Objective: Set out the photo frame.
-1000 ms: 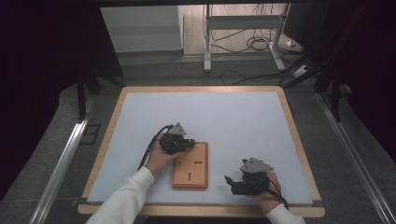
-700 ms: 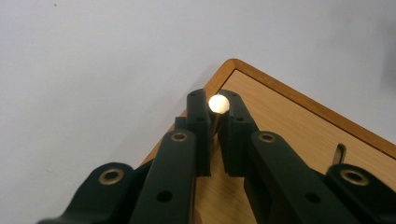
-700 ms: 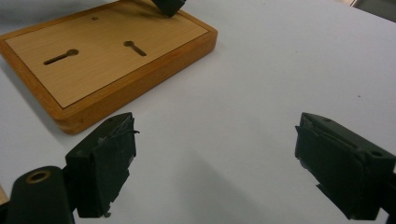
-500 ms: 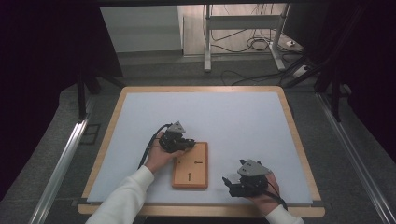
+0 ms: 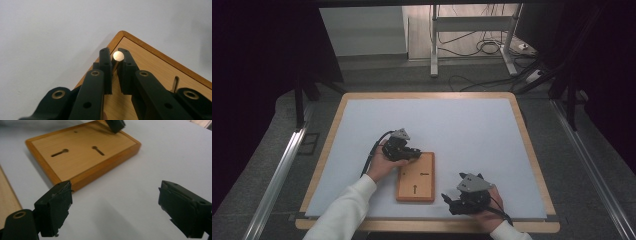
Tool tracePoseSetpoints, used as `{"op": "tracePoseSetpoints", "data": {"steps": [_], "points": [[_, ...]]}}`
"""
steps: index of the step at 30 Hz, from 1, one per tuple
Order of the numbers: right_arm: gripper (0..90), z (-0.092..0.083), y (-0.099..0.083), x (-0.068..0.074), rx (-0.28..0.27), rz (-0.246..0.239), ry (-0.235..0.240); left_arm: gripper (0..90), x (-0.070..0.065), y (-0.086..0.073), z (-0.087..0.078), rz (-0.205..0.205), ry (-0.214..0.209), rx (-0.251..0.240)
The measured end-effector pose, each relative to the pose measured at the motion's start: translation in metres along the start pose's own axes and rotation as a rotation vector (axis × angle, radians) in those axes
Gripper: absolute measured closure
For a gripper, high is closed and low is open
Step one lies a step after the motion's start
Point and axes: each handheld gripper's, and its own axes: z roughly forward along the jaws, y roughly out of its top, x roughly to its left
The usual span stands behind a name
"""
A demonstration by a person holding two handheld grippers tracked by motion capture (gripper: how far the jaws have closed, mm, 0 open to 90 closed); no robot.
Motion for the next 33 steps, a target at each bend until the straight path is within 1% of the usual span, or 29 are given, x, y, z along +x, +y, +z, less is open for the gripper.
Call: {"op": "tracePoseSetpoints", "data": {"steps": [1, 5, 7, 9, 10, 11, 12, 14, 16, 18, 20, 23, 24, 27, 30, 33], "points": [[11.7, 0.001, 0.001, 0.002, -0.001, -0.007, 0.007, 82.1, 0.001, 0.000, 0.000, -0.004, -0.007, 0.000], [11.0, 0.006, 0.005, 0.009, 0.007, -0.021, 0.025, 82.2, 0.002, 0.003, 0.000, -0.013, -0.009, 0.016], [10.1, 0.008, 0.008, 0.012, 0.009, -0.033, 0.032, 82.3, 0.005, 0.003, 0.000, -0.025, -0.023, 0.018], [9.3, 0.011, 0.011, 0.017, 0.013, -0.057, 0.035, 82.1, 0.008, 0.003, 0.000, -0.042, -0.044, 0.017], [8.7, 0.012, 0.012, 0.019, 0.016, -0.072, 0.037, 81.9, 0.009, 0.004, 0.000, -0.042, -0.050, 0.020], [8.2, 0.014, 0.013, 0.022, 0.018, -0.085, 0.037, 81.9, 0.009, 0.004, 0.000, -0.048, -0.052, 0.021], [7.7, 0.016, 0.014, 0.025, 0.026, -0.105, 0.038, 82.0, 0.010, 0.005, 0.000, -0.042, -0.050, 0.030], [7.4, 0.021, 0.016, 0.030, 0.035, -0.129, 0.037, 82.1, 0.010, 0.007, 0.000, -0.045, -0.054, 0.037], [6.9, 0.025, 0.018, 0.035, 0.045, -0.158, 0.038, 82.1, 0.012, 0.008, 0.000, -0.056, -0.063, 0.042], [6.8, 0.029, 0.019, 0.038, 0.047, -0.180, 0.034, 82.1, 0.014, 0.009, 0.000, -0.066, -0.075, 0.046], [6.8, 0.034, 0.022, 0.040, 0.049, -0.200, 0.024, 82.2, 0.015, 0.010, 0.001, -0.066, -0.083, 0.054], [6.8, 0.041, 0.024, 0.041, 0.056, -0.212, 0.023, 82.1, 0.017, 0.011, 0.001, -0.075, -0.094, 0.059], [6.8, 0.043, 0.025, 0.041, 0.062, -0.222, 0.021, 82.0, 0.018, 0.011, 0.001, -0.079, -0.099, 0.058], [6.8, 0.051, 0.027, 0.044, 0.080, -0.238, 0.018, 82.0, 0.019, 0.011, 0.001, -0.077, -0.103, 0.061], [6.8, 0.058, 0.028, 0.049, 0.093, -0.270, 0.003, 81.8, 0.020, 0.011, 0.001, -0.080, -0.109, 0.060], [7.2, 0.063, 0.028, 0.053, 0.090, -0.309, -0.025, 81.5, 0.021, 0.010, 0.001, -0.088, -0.119, 0.054]]}}
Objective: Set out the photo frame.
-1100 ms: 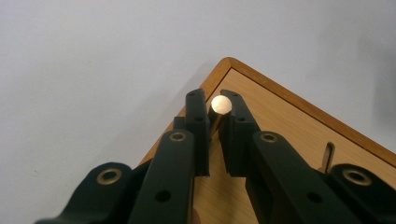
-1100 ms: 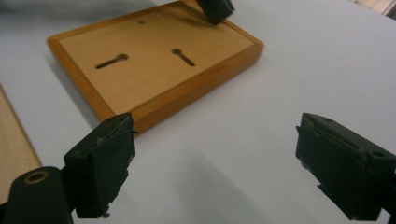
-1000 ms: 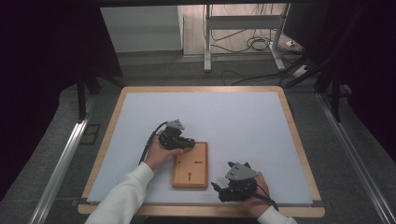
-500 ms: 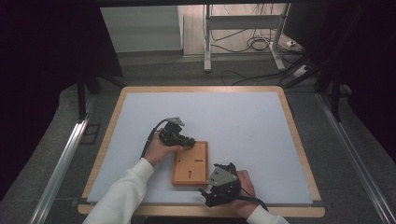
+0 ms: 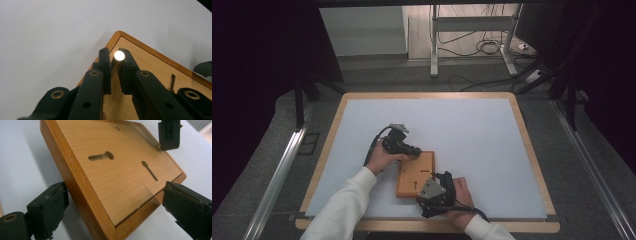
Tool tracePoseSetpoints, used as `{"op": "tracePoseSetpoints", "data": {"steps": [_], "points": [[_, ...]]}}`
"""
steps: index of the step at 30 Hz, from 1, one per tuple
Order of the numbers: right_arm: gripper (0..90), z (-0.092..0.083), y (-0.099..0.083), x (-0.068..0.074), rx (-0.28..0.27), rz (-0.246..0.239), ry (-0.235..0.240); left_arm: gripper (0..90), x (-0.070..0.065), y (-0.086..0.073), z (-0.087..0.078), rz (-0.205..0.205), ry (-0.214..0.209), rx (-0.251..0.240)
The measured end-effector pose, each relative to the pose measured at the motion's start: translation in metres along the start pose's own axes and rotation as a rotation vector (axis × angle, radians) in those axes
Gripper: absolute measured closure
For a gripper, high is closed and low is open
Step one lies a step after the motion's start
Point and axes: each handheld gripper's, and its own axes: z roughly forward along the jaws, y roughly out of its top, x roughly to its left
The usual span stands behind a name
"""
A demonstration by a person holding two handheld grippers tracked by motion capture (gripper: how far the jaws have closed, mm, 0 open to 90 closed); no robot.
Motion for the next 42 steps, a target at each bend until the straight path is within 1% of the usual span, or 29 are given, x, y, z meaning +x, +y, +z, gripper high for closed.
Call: {"op": "tracePoseSetpoints", "data": {"steps": [2, 4, 7, 9, 11, 12, 16, 21, 27, 30, 33, 35, 36, 37, 38, 40, 42], "points": [[7.4, 0.001, 0.001, 0.001, -0.003, -0.009, -0.017, 81.6, 0.000, 0.000, 0.000, -0.002, 0.003, -0.001], [7.5, 0.002, 0.003, 0.001, 0.001, -0.015, -0.040, 82.3, 0.000, 0.000, 0.000, 0.003, 0.014, 0.002], [9.6, -0.001, 0.005, 0.000, -0.025, -0.011, -0.070, 83.8, -0.001, 0.001, 0.000, 0.005, 0.033, -0.004], [11.8, -0.005, 0.007, -0.001, -0.047, -0.020, -0.085, 84.1, -0.001, 0.001, 0.000, 0.006, 0.040, -0.007], [13.1, -0.008, 0.009, -0.003, -0.052, -0.035, -0.095, 84.2, -0.003, 0.001, 0.001, 0.008, 0.053, -0.013], [14.5, -0.009, 0.010, -0.004, -0.055, -0.040, -0.097, 84.2, -0.004, 0.001, 0.001, 0.017, 0.063, -0.010], [16.2, -0.012, 0.014, -0.008, -0.054, -0.037, -0.097, 84.2, -0.006, 0.002, 0.001, 0.020, 0.088, -0.016], [25.4, -0.017, 0.018, -0.014, -0.062, -0.042, -0.068, 83.3, -0.005, 0.002, 0.002, 0.014, 0.099, -0.025], [37.5, -0.022, 0.021, -0.020, -0.073, -0.050, -0.076, 81.2, -0.005, 0.002, 0.002, 0.008, 0.109, -0.035], [39.4, -0.024, 0.021, -0.023, -0.078, -0.052, -0.083, 80.6, -0.005, 0.002, 0.002, 0.006, 0.110, -0.038], [41.8, -0.025, 0.023, -0.025, -0.081, -0.071, -0.086, 79.5, -0.005, 0.002, 0.002, 0.007, 0.116, -0.040], [42.4, -0.026, 0.024, -0.025, -0.079, -0.073, -0.082, 78.3, -0.005, 0.002, 0.002, 0.009, 0.117, -0.041], [42.4, -0.026, 0.025, -0.026, -0.075, -0.075, -0.079, 76.6, -0.005, 0.002, 0.001, 0.007, 0.111, -0.046], [42.8, -0.026, 0.025, -0.026, -0.076, -0.073, -0.077, 72.7, -0.005, 0.002, 0.000, 0.005, 0.107, -0.054], [43.2, -0.026, 0.025, -0.027, -0.078, -0.070, -0.076, 68.3, -0.006, 0.002, -0.002, 0.004, 0.114, -0.065], [43.6, -0.026, 0.026, -0.027, -0.082, -0.069, -0.076, 60.5, -0.006, 0.000, -0.008, -0.006, 0.130, -0.095], [43.8, -0.026, 0.026, -0.028, -0.083, -0.070, -0.074, 52.7, -0.007, -0.003, -0.016, -0.010, 0.166, -0.119]]}}
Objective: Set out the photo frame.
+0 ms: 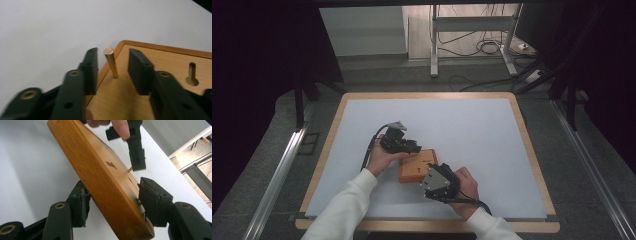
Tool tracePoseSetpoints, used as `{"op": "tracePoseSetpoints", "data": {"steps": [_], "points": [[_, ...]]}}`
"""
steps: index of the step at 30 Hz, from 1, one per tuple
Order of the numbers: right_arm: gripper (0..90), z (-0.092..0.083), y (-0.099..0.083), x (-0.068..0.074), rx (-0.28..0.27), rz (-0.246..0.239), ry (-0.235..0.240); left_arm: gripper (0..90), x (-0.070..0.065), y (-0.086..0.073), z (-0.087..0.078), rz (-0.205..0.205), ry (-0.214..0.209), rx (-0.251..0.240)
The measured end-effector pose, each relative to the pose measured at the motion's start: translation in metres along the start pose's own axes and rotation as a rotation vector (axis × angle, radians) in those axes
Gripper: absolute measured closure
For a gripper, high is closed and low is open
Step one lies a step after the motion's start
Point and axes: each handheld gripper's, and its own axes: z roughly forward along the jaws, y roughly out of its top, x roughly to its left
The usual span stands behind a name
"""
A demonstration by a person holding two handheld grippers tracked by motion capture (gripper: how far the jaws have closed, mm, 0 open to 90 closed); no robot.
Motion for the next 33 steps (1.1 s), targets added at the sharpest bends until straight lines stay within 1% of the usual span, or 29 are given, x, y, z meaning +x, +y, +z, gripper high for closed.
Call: {"op": "tracePoseSetpoints", "data": {"steps": [1, 2, 3, 6, 8, 9, 11, 15, 18, 22, 26, 27, 28, 31, 33], "points": [[43.8, 0.000, 0.000, 0.000, -0.001, 0.002, 0.002, 48.6, 0.001, -0.001, -0.005, -0.008, 0.013, -0.014], [43.8, 0.000, 0.000, -0.001, -0.002, 0.003, 0.003, 44.1, 0.001, -0.003, -0.010, -0.017, 0.015, -0.029], [43.8, 0.000, 0.000, -0.001, -0.002, 0.003, 0.005, 41.6, 0.002, -0.005, -0.016, -0.021, 0.018, -0.043], [43.8, 0.000, 0.000, 0.000, 0.000, 0.002, 0.007, 35.7, 0.002, -0.014, -0.030, -0.010, 0.046, -0.049], [43.8, 0.000, -0.001, 0.001, 0.003, -0.001, 0.008, 33.5, 0.003, -0.023, -0.038, -0.004, 0.063, -0.053], [43.8, 0.000, -0.001, 0.001, 0.005, -0.002, 0.009, 32.6, 0.004, -0.027, -0.042, -0.011, 0.067, -0.061], [43.8, 0.000, -0.001, 0.002, 0.005, -0.002, 0.009, 31.3, 0.006, -0.036, -0.049, -0.010, 0.071, -0.054], [43.8, 0.000, -0.001, 0.002, 0.006, -0.003, 0.009, 29.9, 0.008, -0.049, -0.060, -0.027, 0.081, -0.063], [43.8, 0.000, -0.001, 0.002, 0.005, -0.005, 0.008, 29.7, 0.006, -0.057, -0.064, -0.026, 0.085, -0.061], [43.8, 0.000, -0.001, 0.002, 0.006, -0.004, 0.009, 29.2, 0.002, -0.065, -0.067, -0.008, 0.103, -0.047], [44.1, 0.000, -0.001, 0.001, 0.004, -0.004, 0.009, 29.0, -0.004, -0.071, -0.069, 0.002, 0.106, -0.037], [44.4, 0.000, 0.000, 0.001, 0.006, -0.007, 0.010, 28.7, -0.005, -0.072, -0.070, 0.012, 0.113, -0.032], [44.8, 0.000, 0.000, 0.001, 0.006, -0.008, 0.009, 28.7, -0.007, -0.073, -0.070, 0.014, 0.118, -0.036], [45.3, -0.001, 0.001, -0.001, 0.007, -0.008, 0.009, 28.7, -0.009, -0.078, -0.070, 0.025, 0.124, -0.019], [45.5, -0.001, 0.002, -0.001, 0.010, -0.008, 0.010, 28.7, -0.009, -0.081, -0.070, 0.024, 0.131, -0.009]]}}
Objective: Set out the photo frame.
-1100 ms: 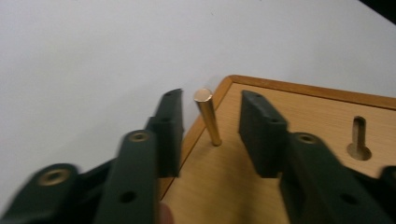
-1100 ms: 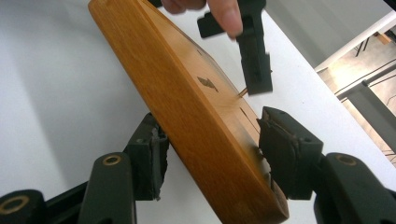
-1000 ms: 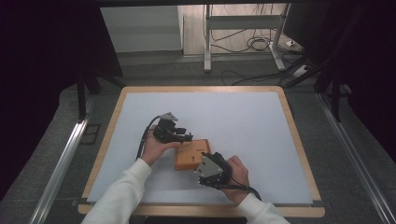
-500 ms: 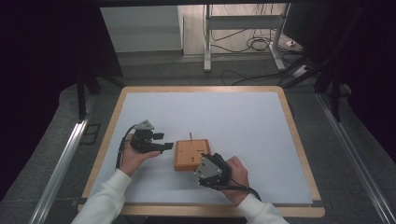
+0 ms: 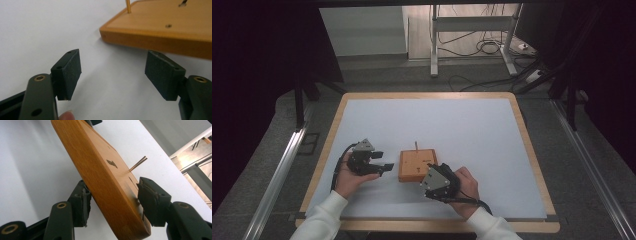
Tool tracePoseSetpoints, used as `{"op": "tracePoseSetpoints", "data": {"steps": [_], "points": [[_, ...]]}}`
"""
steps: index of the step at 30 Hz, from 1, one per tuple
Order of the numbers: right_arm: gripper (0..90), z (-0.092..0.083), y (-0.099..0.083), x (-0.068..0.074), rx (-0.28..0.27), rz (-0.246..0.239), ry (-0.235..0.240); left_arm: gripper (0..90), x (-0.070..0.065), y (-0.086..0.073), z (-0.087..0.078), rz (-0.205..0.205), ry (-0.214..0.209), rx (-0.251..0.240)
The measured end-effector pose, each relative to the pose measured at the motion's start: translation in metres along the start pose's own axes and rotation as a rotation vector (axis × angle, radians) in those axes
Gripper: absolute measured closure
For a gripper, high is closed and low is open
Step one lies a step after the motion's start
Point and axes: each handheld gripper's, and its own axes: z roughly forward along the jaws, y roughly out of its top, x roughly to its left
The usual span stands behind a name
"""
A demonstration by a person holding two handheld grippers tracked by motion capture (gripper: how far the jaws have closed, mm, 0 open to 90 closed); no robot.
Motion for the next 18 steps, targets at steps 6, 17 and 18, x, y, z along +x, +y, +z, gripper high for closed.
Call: {"op": "tracePoseSetpoints", "data": {"steps": [6, 17, 18], "points": [[46.8, 0.001, 0.008, -0.010, 0.007, 0.014, 0.028, 28.7, 0.007, -0.004, -0.004, -0.032, 0.006, -0.004], [50.9, 0.002, 0.025, -0.037, 0.049, 0.029, 0.088, 28.7, 0.011, -0.015, -0.009, -0.053, 0.004, -0.001], [51.2, 0.003, 0.027, -0.040, 0.054, 0.032, 0.096, 28.7, 0.011, -0.016, -0.010, -0.056, 0.004, -0.003]]}}
